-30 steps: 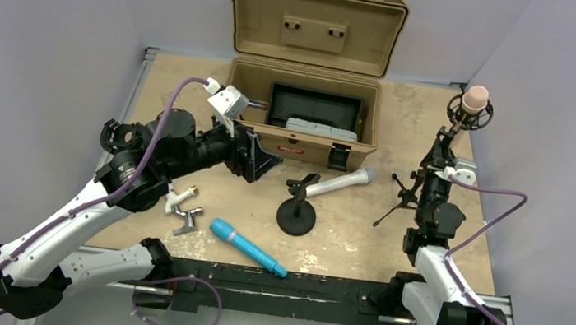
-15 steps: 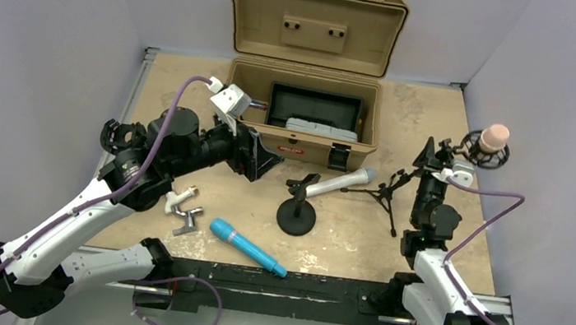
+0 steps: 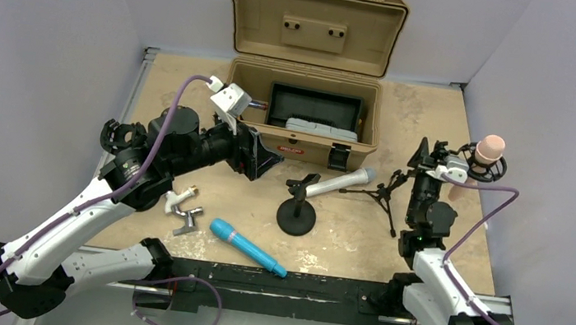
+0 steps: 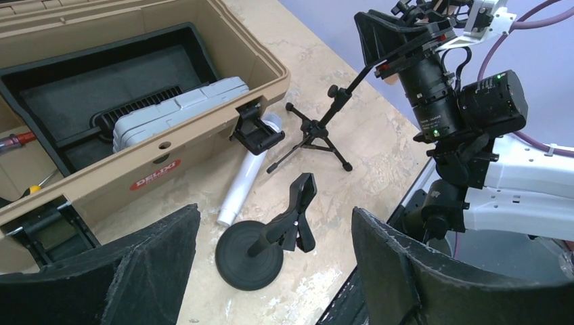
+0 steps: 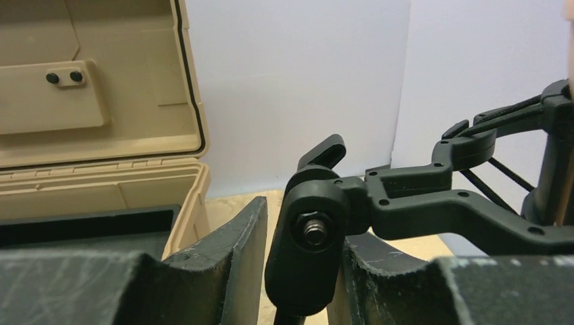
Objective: Remove the microphone from the stand
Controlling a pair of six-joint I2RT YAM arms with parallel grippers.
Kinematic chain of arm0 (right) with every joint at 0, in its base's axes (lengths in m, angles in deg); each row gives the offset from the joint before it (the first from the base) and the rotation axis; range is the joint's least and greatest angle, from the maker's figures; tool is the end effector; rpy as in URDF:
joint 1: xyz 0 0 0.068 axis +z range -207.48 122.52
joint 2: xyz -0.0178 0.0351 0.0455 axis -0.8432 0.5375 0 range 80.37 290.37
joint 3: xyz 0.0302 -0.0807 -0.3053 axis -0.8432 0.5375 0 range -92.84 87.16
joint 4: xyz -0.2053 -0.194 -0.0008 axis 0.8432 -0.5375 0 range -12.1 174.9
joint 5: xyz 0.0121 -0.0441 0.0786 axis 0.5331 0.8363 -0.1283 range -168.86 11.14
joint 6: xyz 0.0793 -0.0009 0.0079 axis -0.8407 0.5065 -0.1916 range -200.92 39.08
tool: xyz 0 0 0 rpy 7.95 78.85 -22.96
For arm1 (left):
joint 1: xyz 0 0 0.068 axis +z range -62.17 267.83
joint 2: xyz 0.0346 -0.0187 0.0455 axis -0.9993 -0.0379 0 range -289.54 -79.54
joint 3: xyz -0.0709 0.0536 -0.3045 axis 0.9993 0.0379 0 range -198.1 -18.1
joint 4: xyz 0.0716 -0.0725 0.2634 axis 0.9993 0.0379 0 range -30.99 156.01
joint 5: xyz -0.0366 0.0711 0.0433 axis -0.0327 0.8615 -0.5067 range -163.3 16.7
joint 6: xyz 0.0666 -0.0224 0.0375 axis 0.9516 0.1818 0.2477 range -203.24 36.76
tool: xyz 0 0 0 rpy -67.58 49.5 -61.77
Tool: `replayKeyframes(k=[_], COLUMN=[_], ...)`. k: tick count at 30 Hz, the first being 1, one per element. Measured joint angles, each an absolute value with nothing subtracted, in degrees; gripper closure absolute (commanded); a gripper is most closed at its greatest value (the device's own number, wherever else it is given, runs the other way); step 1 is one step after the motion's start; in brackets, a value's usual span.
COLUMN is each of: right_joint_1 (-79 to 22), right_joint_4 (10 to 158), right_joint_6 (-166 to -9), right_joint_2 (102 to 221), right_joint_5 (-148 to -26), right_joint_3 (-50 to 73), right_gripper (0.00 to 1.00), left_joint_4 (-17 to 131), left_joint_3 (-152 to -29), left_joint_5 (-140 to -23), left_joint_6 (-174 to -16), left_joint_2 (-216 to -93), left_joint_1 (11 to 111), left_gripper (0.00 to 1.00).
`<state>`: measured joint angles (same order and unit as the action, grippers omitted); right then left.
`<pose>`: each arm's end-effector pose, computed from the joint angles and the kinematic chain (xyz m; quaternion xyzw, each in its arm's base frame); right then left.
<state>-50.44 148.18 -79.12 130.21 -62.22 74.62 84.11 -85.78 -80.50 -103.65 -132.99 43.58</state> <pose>0.1959 0.0043 0.2971 0.0818 0.5324 -0.0382 0.8416 0.1512 -0.1593 0.4593 0.1981 0.7446 -0.3808 0.5112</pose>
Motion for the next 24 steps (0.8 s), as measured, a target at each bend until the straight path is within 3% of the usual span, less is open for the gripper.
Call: replayKeyframes(k=[3, 6, 14, 24], right_joint_1=[-49.25, -48.29, -43.03, -38.13], right_joint_4=[145.45, 143.0, 132.73, 116.75], right_joint_6=[-78.95, -78.88, -81.37, -91.73], right_joint_2=[130.21, 130.21, 133.49, 135.41], right_joint_5=[-61.3, -60.49, -56.6, -53.72], right_joint_3=[73.62, 72.57, 67.3, 60.15], right_gripper=[0.73, 0.7, 0.47, 0.45], left_joint_4=[84.09, 84.03, 83.92, 83.89], left_joint_3=[-85.78, -85.78, -85.78, -85.78], left_joint_5=[-80.7, -81.05, -82.05, -82.58], left_joint_6=[-103.67, -103.76, -104.21, -104.96], left_joint_2=[-133.01, -133.1, -133.71, -134.08], left_joint_1=[43.58, 43.58, 43.6, 43.71], left_gripper=[0.2, 0.2, 0.2, 0.2])
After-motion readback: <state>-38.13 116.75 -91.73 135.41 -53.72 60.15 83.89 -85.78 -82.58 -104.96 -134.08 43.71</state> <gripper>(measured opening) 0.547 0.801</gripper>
